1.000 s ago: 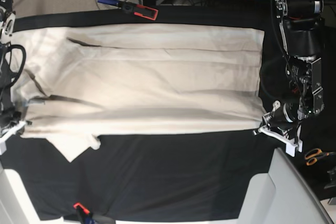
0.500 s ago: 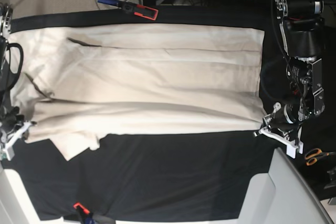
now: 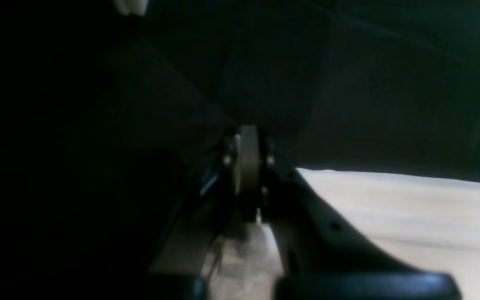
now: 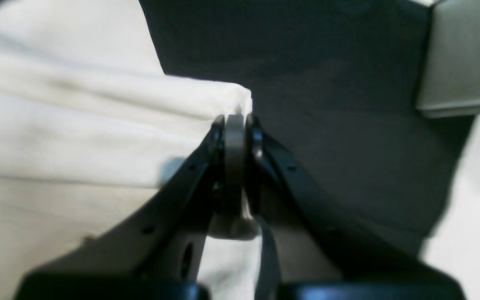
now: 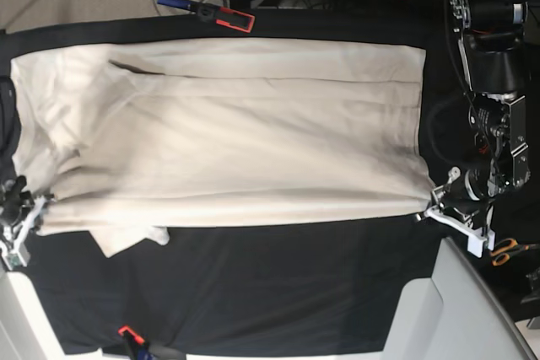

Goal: Fold the T-shirt properly
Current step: 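Hold the strip ends with both grippers and pull them apart to straighten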

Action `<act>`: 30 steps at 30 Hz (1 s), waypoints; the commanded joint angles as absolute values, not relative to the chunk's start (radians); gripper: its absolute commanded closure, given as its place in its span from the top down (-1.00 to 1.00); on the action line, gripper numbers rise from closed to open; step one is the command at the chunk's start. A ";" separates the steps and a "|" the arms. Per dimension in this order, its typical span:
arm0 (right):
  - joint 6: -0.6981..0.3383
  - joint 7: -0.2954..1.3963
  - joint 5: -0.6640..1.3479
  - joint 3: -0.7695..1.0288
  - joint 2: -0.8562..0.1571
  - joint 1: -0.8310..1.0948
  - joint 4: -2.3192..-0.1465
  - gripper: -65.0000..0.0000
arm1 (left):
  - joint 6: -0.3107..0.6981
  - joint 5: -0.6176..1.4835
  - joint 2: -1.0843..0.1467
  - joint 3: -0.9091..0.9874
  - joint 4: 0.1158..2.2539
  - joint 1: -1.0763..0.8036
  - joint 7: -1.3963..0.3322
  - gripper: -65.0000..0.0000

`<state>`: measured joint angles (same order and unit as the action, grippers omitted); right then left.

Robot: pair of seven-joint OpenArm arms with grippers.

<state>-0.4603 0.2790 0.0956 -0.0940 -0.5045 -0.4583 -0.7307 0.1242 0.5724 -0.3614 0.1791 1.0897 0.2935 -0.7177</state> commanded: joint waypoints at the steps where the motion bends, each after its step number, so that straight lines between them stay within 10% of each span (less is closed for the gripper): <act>1: -0.446 0.262 0.047 -0.082 -0.532 -0.499 -0.734 -1.00 | 0.122 0.570 -0.380 0.183 1.113 0.318 -0.693 -1.00; 10: -0.447 0.191 -0.277 -0.033 -0.489 -0.509 -0.736 -1.00 | 0.122 0.570 -0.378 0.185 1.118 0.309 -0.693 -1.00; 30: -0.452 -0.108 -0.305 0.084 -0.464 -0.461 -0.705 -1.00 | 0.122 0.568 -0.386 0.191 1.204 0.285 -0.693 -1.00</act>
